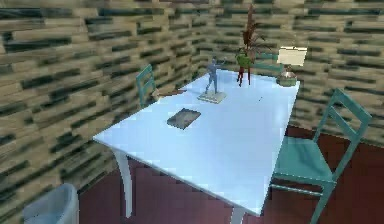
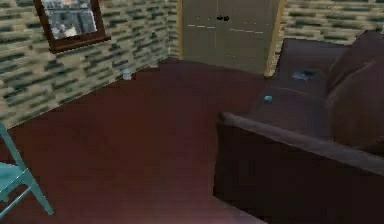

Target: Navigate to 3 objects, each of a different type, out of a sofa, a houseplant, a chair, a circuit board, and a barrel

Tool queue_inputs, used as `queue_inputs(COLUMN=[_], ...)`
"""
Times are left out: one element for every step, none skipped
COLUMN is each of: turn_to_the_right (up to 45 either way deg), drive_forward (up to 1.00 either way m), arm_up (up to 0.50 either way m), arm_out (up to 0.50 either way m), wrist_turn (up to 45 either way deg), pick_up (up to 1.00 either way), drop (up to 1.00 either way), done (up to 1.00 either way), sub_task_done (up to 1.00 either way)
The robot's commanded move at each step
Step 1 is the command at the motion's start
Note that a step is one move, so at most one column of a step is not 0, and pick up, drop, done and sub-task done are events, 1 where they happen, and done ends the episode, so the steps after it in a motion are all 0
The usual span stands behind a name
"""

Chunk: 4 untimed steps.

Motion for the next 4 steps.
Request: queue_inputs(turn_to_the_right=[-45.0, -15.0, 0.0, 0.0], drive_forward=[0.00, 0.00, 0.15, 0.00], arm_up=[0.00, 0.00, 0.00, 0.00], arm_out=[0.00, 0.00, 0.00, 0.00], wrist_turn=[0.0, 0.0, 0.0, 0.0], pick_up=[0.00, 0.00, 0.00, 0.00], drop=[0.00, 0.00, 0.00, 0.00], done=[0.00, 0.00, 0.00, 0.00], sub_task_done=[0.00, 0.00, 0.00, 1.00])
